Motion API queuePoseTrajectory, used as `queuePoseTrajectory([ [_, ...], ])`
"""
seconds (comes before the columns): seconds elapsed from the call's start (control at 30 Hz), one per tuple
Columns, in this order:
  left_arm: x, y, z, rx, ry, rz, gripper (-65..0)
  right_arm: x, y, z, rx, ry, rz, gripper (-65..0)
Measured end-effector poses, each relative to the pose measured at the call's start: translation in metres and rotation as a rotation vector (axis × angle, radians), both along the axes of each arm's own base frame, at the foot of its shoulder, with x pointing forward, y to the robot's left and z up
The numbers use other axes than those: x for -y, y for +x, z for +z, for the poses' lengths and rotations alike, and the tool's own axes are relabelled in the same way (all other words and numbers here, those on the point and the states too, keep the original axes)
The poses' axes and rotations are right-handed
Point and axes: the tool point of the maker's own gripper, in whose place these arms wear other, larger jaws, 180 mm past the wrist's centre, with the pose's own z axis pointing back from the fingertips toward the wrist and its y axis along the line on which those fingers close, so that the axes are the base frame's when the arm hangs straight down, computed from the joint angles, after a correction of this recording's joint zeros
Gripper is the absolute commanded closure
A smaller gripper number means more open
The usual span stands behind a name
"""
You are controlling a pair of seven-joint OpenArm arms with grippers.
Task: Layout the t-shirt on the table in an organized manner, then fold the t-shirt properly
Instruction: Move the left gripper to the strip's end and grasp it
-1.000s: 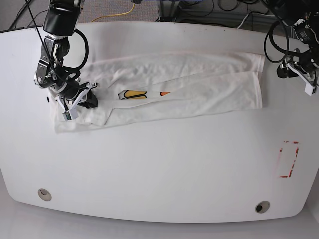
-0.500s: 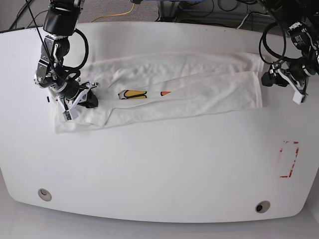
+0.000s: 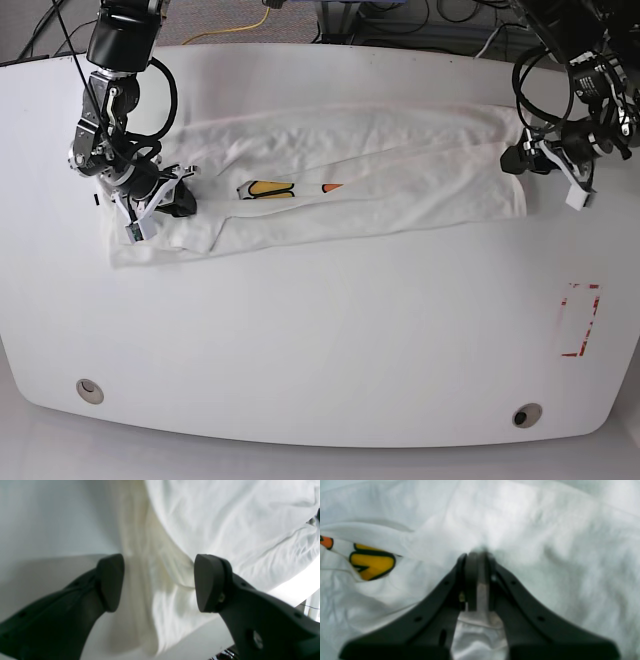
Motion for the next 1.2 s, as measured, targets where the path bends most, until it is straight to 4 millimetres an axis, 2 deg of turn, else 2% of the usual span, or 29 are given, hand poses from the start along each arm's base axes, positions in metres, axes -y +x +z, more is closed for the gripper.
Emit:
queuePoseTrajectory([
  [0.17,0.012,0.003,-0.001,0.016,-0.015,-0.027,-41.3,0.0,0.0,0.0,0.001,0.001,0.0,-6.2],
  [0.33,0.025,0.007,-0.002,0.016,-0.016,-0.076,-37.2,0.0,0.0,0.0,0.001,0.001,-0.002,-6.2],
  [0.6,0.032,0.007,-0.003,0.021,-0.033,-0.078,-36.3,0.001,0.0,0.0,0.0,0.001,-0.005,-6.2],
  [0.67,0.032,0.007,-0.003,0.02,-0.032,-0.078,-31.9,0.001,0.0,0.0,0.001,0.002,-0.005,-6.2],
  [0.8,0.035,0.005,-0.006,0.004,-0.024,-0.096,-15.4,0.001,0.0,0.001,0.002,0.002,-0.007,-6.2],
  [0.87,0.038,0.003,-0.009,-0.008,-0.022,-0.111,-10.7,0.001,0.0,0.0,0.001,0.001,-0.007,-6.2],
  [1.2,0.045,0.002,-0.009,-0.016,-0.022,-0.13,-8.9,0.001,0.0,0.0,0.0,0.001,-0.007,-6.2],
])
